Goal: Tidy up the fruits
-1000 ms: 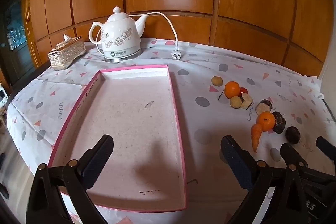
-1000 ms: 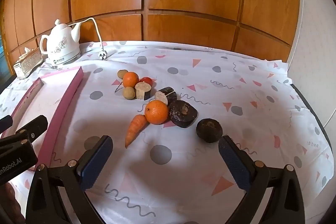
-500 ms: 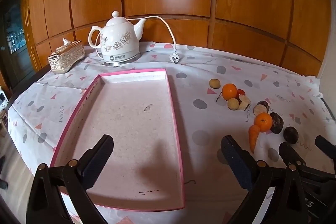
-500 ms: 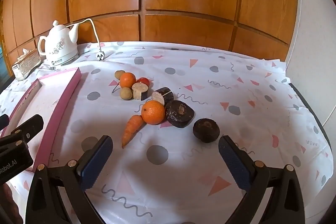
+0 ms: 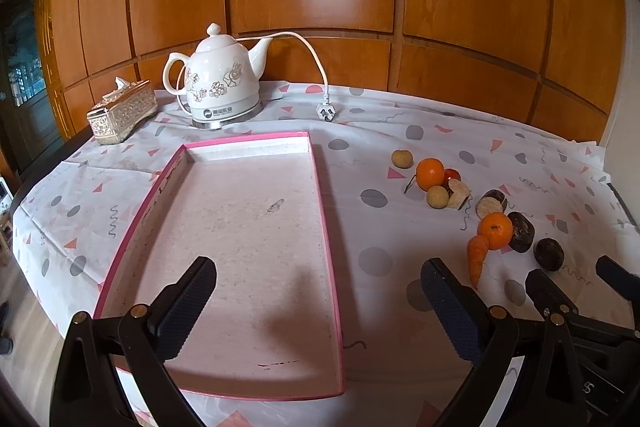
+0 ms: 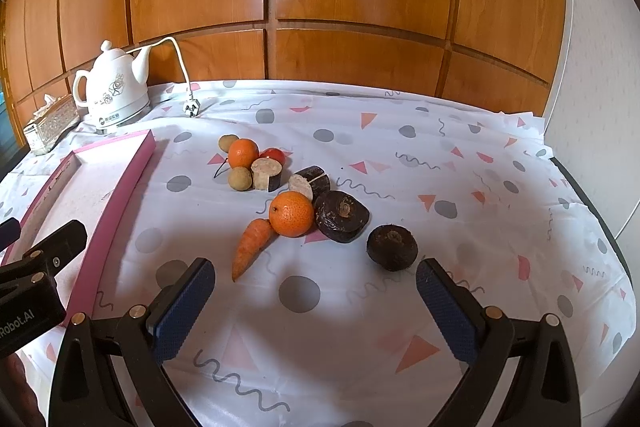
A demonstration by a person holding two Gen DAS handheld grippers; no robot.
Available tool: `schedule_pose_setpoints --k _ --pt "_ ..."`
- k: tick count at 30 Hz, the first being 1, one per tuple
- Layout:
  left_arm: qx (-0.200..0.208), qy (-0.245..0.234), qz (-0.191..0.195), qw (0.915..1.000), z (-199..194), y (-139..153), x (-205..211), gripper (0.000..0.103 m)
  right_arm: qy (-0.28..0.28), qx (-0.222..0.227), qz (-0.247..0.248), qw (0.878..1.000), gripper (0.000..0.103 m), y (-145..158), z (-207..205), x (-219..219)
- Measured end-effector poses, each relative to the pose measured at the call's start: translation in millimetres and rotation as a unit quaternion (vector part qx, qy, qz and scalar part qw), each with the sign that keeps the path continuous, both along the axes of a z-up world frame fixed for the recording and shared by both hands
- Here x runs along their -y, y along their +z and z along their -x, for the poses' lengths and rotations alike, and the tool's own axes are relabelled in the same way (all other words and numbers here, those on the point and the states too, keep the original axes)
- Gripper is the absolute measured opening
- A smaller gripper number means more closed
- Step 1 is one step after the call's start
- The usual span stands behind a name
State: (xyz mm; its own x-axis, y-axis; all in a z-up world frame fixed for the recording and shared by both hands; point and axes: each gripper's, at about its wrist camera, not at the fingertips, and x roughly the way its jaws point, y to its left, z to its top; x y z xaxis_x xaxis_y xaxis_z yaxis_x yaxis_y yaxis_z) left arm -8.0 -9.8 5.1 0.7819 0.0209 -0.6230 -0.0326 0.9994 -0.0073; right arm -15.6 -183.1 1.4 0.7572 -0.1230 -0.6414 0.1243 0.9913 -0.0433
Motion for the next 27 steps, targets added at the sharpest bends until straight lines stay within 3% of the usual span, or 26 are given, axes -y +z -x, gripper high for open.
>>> schedule_pose_setpoints --k 27 --pt "0.001 -0.016 -0.002 0.9999 0.7 6.2 10.9 0.102 -0.005 0.001 -0.010 1.000 0.102 3.0 0.2 9.0"
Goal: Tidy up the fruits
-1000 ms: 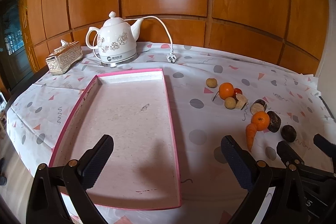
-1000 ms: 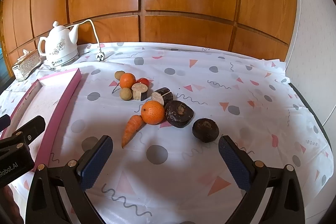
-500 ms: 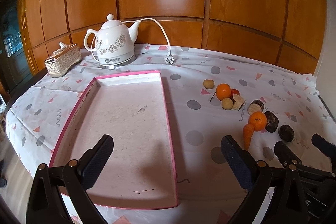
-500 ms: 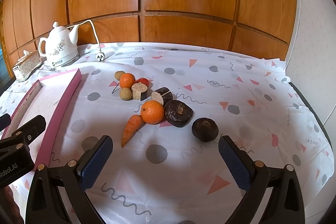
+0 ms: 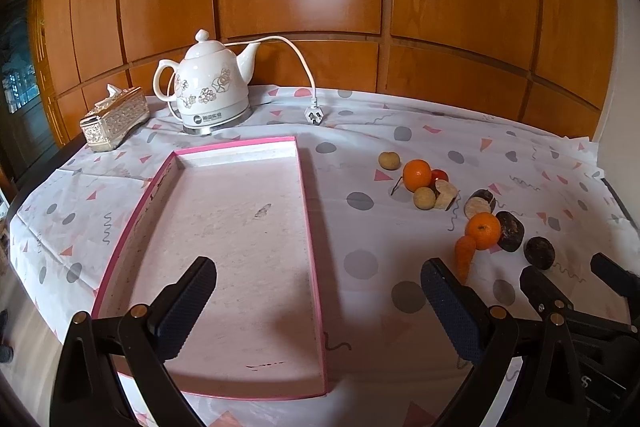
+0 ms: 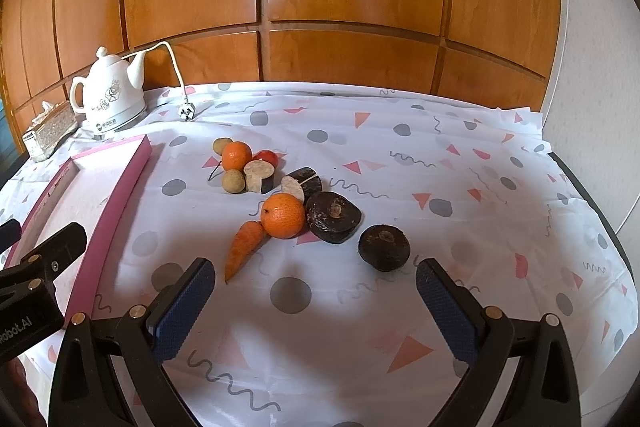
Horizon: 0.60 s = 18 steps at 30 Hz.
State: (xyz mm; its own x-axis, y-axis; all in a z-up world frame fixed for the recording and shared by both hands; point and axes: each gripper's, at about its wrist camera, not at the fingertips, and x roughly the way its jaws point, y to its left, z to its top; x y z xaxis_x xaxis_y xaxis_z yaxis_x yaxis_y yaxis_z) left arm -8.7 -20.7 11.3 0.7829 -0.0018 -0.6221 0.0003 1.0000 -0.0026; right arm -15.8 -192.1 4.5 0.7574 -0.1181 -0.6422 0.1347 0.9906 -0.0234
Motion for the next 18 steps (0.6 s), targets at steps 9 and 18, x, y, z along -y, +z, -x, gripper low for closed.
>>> schedule_pose_setpoints --k 9,18 --pt "0.006 -0.044 0.003 0.9990 1.4 2.4 10.8 0.103 -0.007 -0.007 -0.013 1.000 0.102 -3.1 1.9 20.0" --pt "-0.004 -0.125 0.023 0.9919 -6.3 5.7 35.7 0.103 -0.031 -0.020 -0.033 0.999 0.091 -14.0 7.9 59.7"
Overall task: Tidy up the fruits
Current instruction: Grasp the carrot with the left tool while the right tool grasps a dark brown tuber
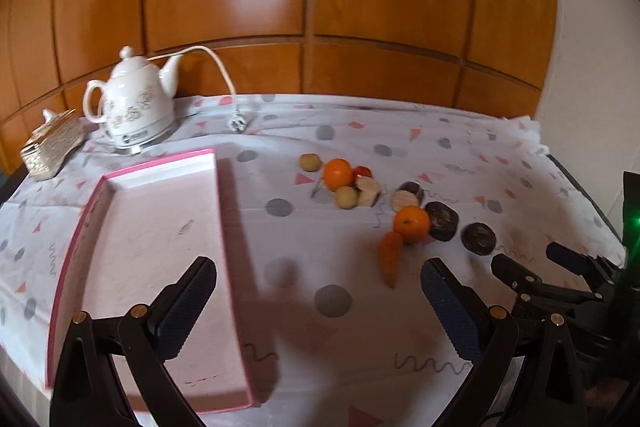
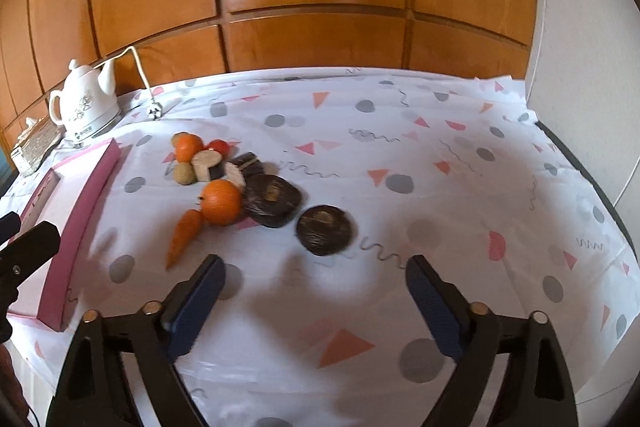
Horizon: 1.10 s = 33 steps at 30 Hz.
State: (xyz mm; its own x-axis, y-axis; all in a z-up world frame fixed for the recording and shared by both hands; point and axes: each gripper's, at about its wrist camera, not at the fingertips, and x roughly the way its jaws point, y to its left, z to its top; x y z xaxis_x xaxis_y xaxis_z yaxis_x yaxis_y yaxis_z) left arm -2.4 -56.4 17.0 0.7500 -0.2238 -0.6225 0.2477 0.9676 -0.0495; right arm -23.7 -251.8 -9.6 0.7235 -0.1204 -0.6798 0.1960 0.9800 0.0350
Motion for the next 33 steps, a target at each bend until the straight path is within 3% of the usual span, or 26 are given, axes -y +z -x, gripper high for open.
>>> schedule_pose_setpoints --k 3,7,9,17,24,33 --pt "-0.005 -0.019 0.002 0.9998 -5.6 -2.5 9.5 0.103 -0.007 -0.007 -0.011 1.000 0.084 -3.6 -1.1 10.9" --pt "-0.025 -0.035 -0.002 0.9991 -17.2 -11.8 24.1 0.102 0.002 -0.014 -0.016 1.000 0.068 -8.2 -3.4 16.1" --pt "-0.038 -0.040 0.000 0.9985 -24.8 -18.0 30.5 0.097 0.005 -0.017 -0.016 1.000 0.062 -10.2 -3.8 16.3" --pt "-0.069 -0.065 -0.019 0.9953 -47.2 -42.1 57.5 0.071 0.029 -0.024 -0.028 0.999 0.059 -17.2 -8.4 18.8" --pt "-0.092 -0.053 -0.013 0.9943 -68.2 -59.7 67.6 0.066 0.038 -0.026 -0.027 0.999 0.056 -21.3 -19.3 23.1" --pt "-0.092 -0.037 -0.014 0.9950 -72.9 -65.6 67.4 0.066 0.029 -0.032 -0.026 0.999 0.057 -26.5 -37.8 20.5"
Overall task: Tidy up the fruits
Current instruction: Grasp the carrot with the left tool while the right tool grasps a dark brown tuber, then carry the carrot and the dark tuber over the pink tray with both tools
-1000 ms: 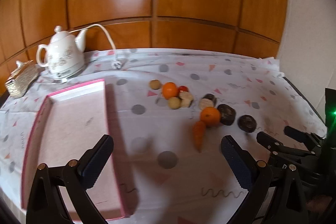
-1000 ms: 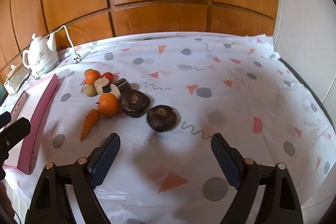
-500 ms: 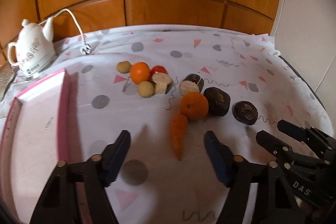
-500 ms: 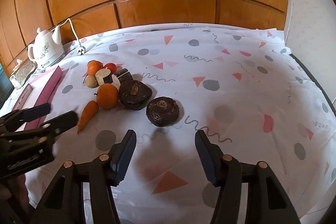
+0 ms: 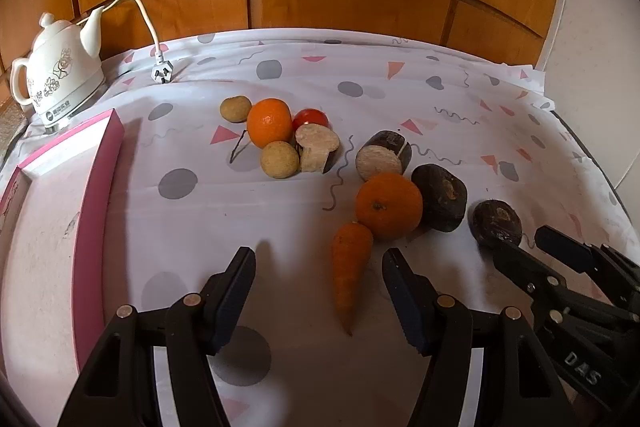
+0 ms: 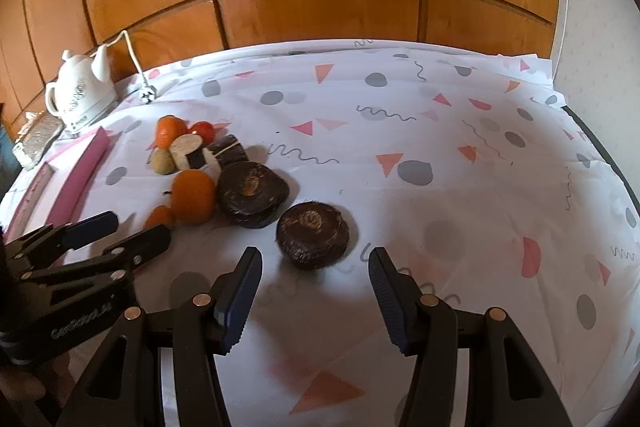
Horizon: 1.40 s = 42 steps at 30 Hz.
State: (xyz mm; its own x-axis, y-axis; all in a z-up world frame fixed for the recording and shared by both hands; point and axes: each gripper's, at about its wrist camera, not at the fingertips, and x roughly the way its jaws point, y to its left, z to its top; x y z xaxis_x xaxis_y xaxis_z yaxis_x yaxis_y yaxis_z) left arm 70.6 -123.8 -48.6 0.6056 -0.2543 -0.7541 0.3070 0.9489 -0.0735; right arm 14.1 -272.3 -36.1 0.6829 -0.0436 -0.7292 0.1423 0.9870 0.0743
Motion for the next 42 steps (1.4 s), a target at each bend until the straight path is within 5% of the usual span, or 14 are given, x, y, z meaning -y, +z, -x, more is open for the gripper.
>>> schedule_pose_setpoints --k 7,10,12,21,29,34,42 --pt "0.000 -0.004 0.004 1.0000 -4.7 -3.9 2.5 0.064 0.000 -0.009 0.012 1.000 0.057 -8.2 -15.1 -2.0" --pt "0.005 -0.011 0.004 0.9999 -5.9 -4.9 3.5 0.042 0.004 -0.015 0.016 1.000 0.057 -12.1 -20.7 -4.0" --pt "0.002 -0.023 0.014 0.9996 -6.2 -5.0 3.9 0.021 0.002 -0.018 0.022 1.000 0.044 -14.6 -22.2 -4.6" --pt "0.007 -0.016 0.037 0.9991 8.5 -9.2 -7.1 0.022 0.011 -0.007 0.026 1.000 0.045 -18.1 -19.4 -3.9" --pt "0.020 -0.021 0.007 0.9996 11.3 -8.4 -0.9 0.021 0.014 -0.004 0.050 0.999 0.044 -19.0 -18.2 -9.7" --pt "0.021 -0.016 -0.005 0.9996 19.5 0.0 -8.5 0.021 0.015 0.002 0.049 0.999 0.044 -18.9 -16.0 -8.8" --pt "0.055 0.019 0.026 0.9979 35.8 37.7 -49.3 0.021 0.018 -0.003 0.052 0.998 0.044 -16.3 -13.8 -12.2"
